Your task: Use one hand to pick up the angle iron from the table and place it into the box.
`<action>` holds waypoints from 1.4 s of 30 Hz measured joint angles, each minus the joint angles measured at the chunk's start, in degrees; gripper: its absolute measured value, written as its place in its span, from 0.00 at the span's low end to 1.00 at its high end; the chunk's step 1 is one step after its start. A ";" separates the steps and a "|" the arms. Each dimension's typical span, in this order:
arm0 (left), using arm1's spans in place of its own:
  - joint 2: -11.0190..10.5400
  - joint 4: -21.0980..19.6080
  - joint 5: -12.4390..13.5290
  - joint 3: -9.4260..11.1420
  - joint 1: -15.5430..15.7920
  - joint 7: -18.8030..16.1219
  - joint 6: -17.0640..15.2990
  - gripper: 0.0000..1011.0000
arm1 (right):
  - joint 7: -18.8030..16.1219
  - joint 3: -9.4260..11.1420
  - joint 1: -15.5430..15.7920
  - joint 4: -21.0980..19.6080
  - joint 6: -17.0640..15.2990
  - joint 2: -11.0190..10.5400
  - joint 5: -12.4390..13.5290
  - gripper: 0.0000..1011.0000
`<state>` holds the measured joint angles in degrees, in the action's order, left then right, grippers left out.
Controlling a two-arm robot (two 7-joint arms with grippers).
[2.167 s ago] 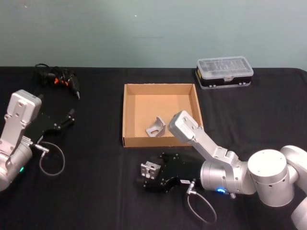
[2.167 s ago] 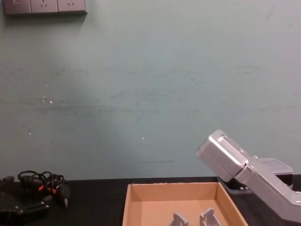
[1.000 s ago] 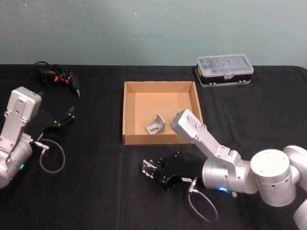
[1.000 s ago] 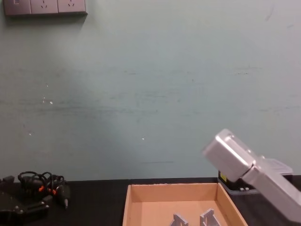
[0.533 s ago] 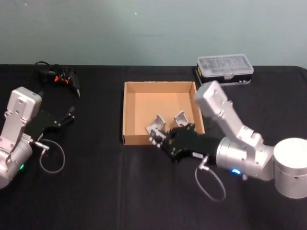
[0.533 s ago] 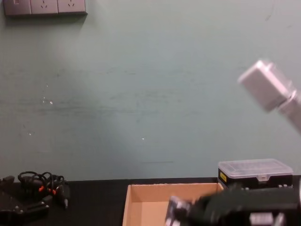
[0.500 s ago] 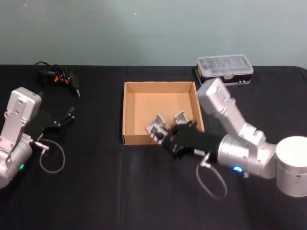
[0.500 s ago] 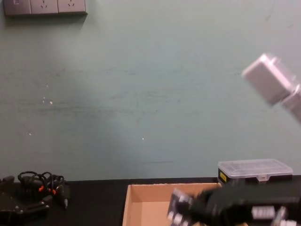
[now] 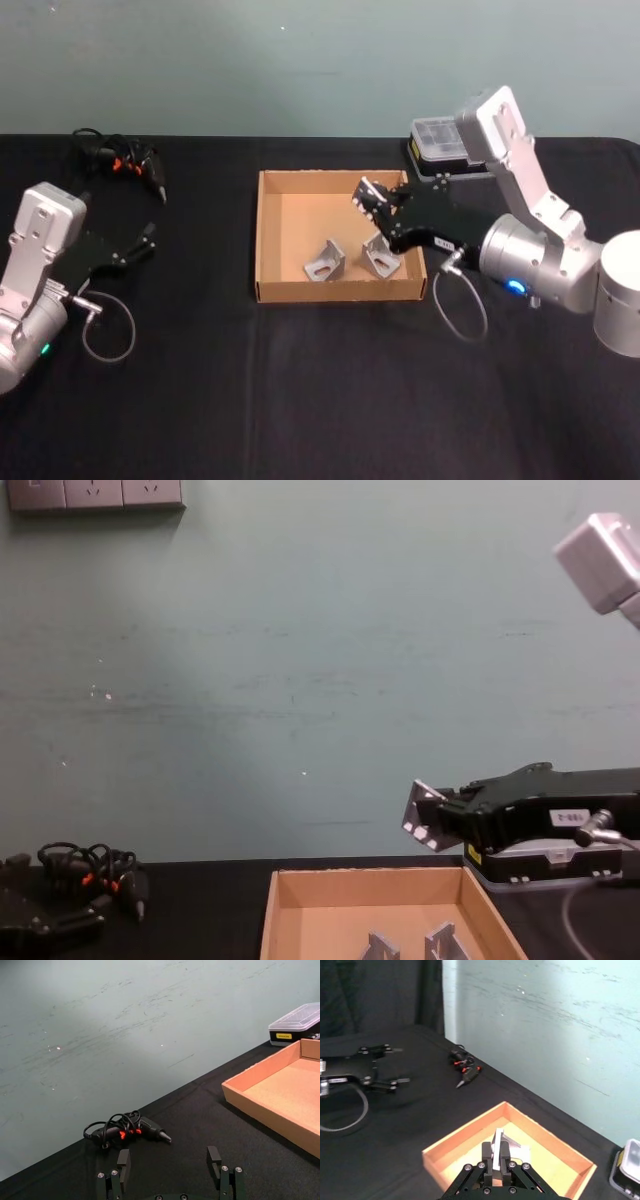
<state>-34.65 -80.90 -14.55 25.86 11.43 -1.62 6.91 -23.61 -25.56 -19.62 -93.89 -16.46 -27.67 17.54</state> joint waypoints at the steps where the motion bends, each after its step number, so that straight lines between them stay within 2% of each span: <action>1: 0.00 0.00 0.00 0.00 0.00 0.00 0.00 0.99 | 0.00 -0.13 -0.99 1.45 -0.05 0.67 -0.24 0.10; 6: 0.00 0.00 0.00 0.00 0.00 0.00 0.00 0.99 | -0.07 -0.66 -4.06 6.68 -0.03 3.00 -0.81 0.10; 11: 0.00 0.00 0.00 0.00 0.00 0.00 0.00 0.99 | -0.46 -1.61 -8.27 14.61 0.82 6.59 -1.45 0.10; 12: 0.00 0.00 0.00 0.00 0.00 0.00 0.00 0.99 | -0.46 -1.61 -8.27 14.61 0.82 6.59 -1.45 0.10; 22: 0.00 0.00 0.00 0.00 0.00 0.00 0.00 0.99 | -1.18 -3.73 -13.67 25.54 1.84 11.55 -3.82 0.10; 31: 0.00 0.00 0.00 0.00 0.00 0.00 0.00 0.99 | -2.23 -5.16 -16.66 31.97 1.64 14.19 -5.89 0.10; 42: 0.00 0.00 0.00 0.00 0.00 0.00 0.00 0.99 | -3.07 -5.62 -18.86 36.73 1.76 15.84 -7.81 0.10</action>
<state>-34.65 -80.90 -14.55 25.86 11.43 -1.62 6.91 -26.69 -31.18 -38.49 -57.16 -14.70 -11.82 9.73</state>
